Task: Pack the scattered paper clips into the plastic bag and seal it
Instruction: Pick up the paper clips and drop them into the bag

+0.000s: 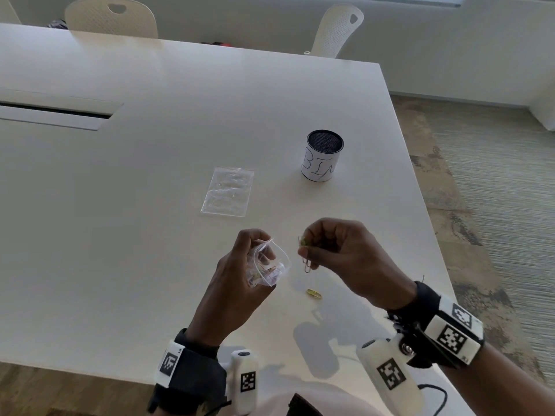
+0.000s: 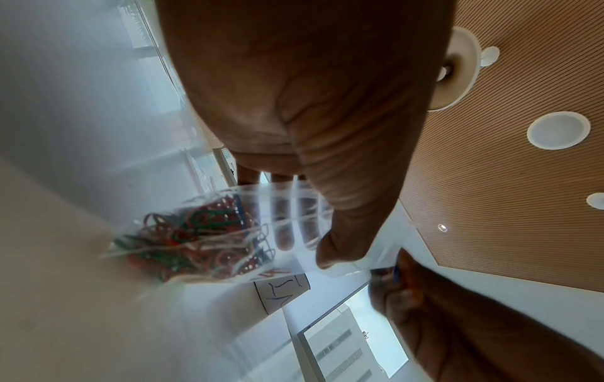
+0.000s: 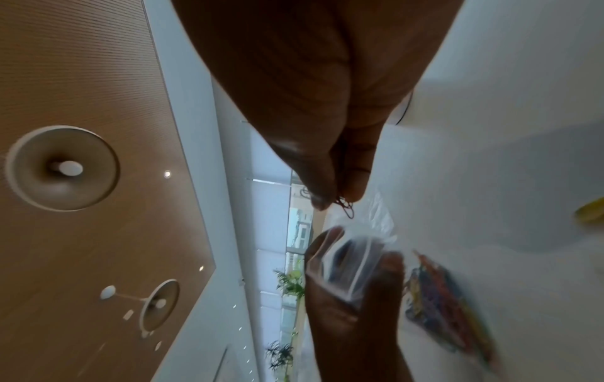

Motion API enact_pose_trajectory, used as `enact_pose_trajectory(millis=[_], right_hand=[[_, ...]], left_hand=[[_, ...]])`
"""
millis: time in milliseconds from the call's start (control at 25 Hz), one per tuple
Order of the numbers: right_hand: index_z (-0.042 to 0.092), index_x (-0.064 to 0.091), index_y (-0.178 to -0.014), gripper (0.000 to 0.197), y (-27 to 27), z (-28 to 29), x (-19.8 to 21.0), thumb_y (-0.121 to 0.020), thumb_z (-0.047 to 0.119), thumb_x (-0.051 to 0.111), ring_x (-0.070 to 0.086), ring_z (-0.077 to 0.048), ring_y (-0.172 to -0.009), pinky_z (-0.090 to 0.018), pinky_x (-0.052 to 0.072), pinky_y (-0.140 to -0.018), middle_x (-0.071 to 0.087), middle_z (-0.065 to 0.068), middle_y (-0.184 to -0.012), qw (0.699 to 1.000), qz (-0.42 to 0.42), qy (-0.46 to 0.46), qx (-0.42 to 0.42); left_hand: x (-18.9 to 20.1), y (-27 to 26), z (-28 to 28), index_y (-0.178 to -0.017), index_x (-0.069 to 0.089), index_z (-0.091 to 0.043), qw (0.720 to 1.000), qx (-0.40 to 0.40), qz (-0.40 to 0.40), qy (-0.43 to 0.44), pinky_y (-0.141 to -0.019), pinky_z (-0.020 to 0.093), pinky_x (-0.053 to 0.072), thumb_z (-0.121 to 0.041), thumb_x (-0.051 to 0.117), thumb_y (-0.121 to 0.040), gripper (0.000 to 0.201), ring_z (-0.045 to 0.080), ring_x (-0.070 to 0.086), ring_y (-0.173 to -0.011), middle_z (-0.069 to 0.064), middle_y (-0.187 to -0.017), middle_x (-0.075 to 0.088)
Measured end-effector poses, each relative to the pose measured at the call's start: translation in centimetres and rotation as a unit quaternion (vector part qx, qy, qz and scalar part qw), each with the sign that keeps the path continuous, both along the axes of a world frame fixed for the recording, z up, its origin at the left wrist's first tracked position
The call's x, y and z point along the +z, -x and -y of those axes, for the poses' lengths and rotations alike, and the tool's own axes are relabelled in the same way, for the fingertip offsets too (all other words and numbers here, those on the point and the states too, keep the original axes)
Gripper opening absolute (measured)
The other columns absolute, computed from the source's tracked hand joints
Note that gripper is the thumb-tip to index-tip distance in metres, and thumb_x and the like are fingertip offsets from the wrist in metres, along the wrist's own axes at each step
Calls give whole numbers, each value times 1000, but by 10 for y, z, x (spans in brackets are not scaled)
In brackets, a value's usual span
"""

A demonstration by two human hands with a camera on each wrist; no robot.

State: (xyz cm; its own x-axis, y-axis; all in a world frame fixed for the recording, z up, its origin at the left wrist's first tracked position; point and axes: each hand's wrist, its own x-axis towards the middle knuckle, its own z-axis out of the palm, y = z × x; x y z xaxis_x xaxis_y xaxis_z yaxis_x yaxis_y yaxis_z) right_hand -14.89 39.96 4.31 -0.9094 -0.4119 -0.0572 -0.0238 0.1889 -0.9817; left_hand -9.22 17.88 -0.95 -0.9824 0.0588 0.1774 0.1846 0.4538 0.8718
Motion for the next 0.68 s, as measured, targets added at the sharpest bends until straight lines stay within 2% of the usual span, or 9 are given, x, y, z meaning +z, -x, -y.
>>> enact_pose_trajectory(millis=[120, 240, 360, 480, 680], right_hand=[[-4, 68, -89, 9, -6, 21, 11, -88, -4, 77, 66, -19, -69, -31, 59, -72, 70, -20, -77, 999, -39, 35, 6], [2, 71, -87, 11, -7, 34, 6, -85, -4, 80, 70, -18, -70, -37, 63, -73, 74, -8, -77, 996, -88, -14, 12], [6, 76, -87, 12, -7, 36, 1, -83, -4, 82, 77, -17, -76, -42, 64, -79, 79, -3, -81, 991, -119, -61, 23], [9, 80, -92, 11, -7, 32, 3, -87, -1, 80, 79, -7, -84, -36, 64, -82, 82, 1, -89, 981, -152, -105, 55], [12, 84, -100, 16, -2, 27, 9, -90, 2, 79, 78, -4, -87, -30, 63, -83, 82, 1, -95, 975, -181, -114, 59]], left_hand=[[3, 0, -2, -124, 48, -29, 1000, 3, -2, 6, -73, 7, 51, -9, 84, -83, 58, 8, 68, -100, -14, -105, 69], [5, 0, -2, -124, 47, -31, 1000, 8, 7, 10, -68, 7, 49, -10, 84, -84, 58, 3, 69, -93, -15, -105, 70], [6, -1, -2, -125, 47, -30, 1000, 17, 10, 11, -67, 6, 47, -9, 83, -85, 58, 2, 69, -90, -14, -104, 71], [7, -2, -1, -125, 49, -28, 999, 26, 18, 5, -66, 5, 46, -9, 82, -85, 56, 0, 68, -89, -16, -103, 70], [7, -1, -3, -122, 47, -33, 999, 25, 18, 9, -65, 5, 46, -10, 83, -84, 58, 0, 68, -90, -17, -102, 69]])
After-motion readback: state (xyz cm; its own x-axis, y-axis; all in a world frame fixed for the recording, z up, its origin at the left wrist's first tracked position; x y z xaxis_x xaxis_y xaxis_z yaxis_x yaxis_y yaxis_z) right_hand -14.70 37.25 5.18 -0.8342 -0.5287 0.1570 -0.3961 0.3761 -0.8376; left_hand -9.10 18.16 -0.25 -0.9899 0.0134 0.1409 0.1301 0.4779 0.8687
